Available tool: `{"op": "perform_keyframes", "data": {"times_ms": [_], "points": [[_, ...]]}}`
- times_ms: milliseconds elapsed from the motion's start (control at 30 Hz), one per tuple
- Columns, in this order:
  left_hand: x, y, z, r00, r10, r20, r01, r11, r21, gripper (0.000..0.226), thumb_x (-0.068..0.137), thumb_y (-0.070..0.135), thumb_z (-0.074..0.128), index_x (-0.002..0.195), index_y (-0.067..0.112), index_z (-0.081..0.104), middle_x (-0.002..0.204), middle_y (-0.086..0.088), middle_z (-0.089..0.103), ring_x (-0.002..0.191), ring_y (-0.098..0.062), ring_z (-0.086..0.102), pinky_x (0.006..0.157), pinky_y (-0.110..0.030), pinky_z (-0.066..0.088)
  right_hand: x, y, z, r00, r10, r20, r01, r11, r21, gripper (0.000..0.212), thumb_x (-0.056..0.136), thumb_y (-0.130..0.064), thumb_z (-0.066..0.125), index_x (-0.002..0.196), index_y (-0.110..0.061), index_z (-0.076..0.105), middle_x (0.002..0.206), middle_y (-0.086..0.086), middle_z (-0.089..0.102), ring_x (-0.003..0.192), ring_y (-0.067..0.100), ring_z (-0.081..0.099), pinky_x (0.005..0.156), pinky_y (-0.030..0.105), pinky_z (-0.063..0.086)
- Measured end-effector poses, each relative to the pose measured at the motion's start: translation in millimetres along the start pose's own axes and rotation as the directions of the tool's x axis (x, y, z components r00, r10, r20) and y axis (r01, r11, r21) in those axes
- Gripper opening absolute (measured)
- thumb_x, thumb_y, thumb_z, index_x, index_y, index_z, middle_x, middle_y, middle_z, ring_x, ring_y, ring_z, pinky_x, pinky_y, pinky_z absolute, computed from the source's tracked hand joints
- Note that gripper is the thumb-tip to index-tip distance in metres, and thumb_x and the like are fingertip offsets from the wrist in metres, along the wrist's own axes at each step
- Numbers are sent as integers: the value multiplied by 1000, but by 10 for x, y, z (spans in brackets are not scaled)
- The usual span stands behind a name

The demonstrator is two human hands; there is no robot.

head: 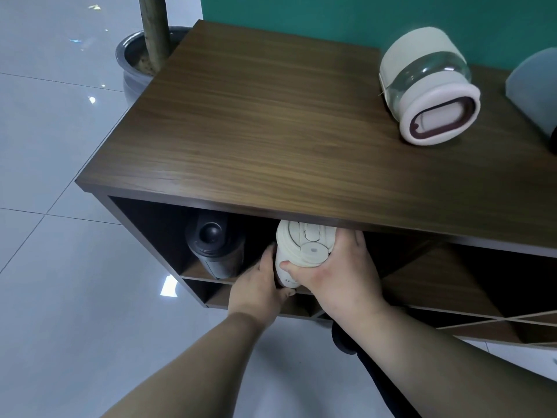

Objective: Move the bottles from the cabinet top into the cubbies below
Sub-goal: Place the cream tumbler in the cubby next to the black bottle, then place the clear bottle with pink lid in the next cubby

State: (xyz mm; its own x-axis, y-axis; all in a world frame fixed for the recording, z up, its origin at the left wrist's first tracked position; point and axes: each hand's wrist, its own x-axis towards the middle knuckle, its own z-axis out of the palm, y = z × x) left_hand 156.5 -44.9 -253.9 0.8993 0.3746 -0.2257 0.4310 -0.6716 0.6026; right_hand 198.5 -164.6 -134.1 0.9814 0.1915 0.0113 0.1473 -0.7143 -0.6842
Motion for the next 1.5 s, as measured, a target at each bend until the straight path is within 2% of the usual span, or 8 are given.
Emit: {"op": "perform_keyframes", "data": {"times_ms": [400,567,700,867,1000,1167,1400,1500], "points": [[22,-66,38,999,-16,43,18,998,-60,97,73,42,85,152,26,31,126,-1,68,112,-24,65,83,-33,50,-60,53,-60,993,48,108,-50,999,16,98,49,-44,92,130,-27,39,134,-7,49,125,17,53,100,39,48],[-117,-171,1,989,-1,146,31,979,-201,118,62,48,85,157,45,15,155,3,49,133,-20,59,108,-45,51,-205,146,-117,986,41,159,-40,999,-12,124,62,-36,89,153,-34,6,155,-6,37,136,18,47,106,36,45],[-348,-96,-237,989,-8,148,26,992,-121,94,79,43,75,159,35,27,157,4,46,141,-17,46,114,-40,44,-374,152,-295,913,163,375,-109,981,-160,122,79,-33,77,157,-22,-16,165,1,24,139,21,45,105,27,42],[-750,317,-765,942,-13,335,41,996,-78,53,86,36,71,136,25,60,125,3,70,109,-15,65,97,-29,51,-618,102,-619,894,67,443,43,971,-235,88,89,-34,63,160,-27,12,158,-5,40,136,17,49,107,26,40],[-1098,527,-1135,968,54,246,-10,984,-177,40,90,43,69,127,27,66,109,14,72,90,4,64,73,-12,46,-807,72,-930,942,-71,328,125,981,-149,46,88,-30,64,134,-33,60,127,-19,63,115,-1,59,101,23,46],[-1289,716,-1386,983,130,133,-81,943,-323,41,89,45,72,127,30,68,108,14,75,97,4,67,81,-15,49,-783,-81,-1410,988,-149,-28,150,988,48,30,86,-24,71,115,-34,70,104,-21,65,92,1,63,87,30,53],[-1036,1014,-1283,948,284,144,-219,909,-354,7,91,38,71,87,36,66,79,18,66,62,4,54,65,-16,43,61,-508,-1653,952,-28,-306,33,999,12,95,69,-58,76,148,-27,35,148,0,38,136,21,43,111,45,39],[-906,1059,-1223,928,331,170,-260,903,-340,9,90,44,70,87,40,62,101,21,71,66,6,55,69,-14,40,430,-723,-1543,935,35,-352,-56,997,-47,113,62,-70,74,153,-22,26,151,6,36,140,28,40,112,46,37]]}}
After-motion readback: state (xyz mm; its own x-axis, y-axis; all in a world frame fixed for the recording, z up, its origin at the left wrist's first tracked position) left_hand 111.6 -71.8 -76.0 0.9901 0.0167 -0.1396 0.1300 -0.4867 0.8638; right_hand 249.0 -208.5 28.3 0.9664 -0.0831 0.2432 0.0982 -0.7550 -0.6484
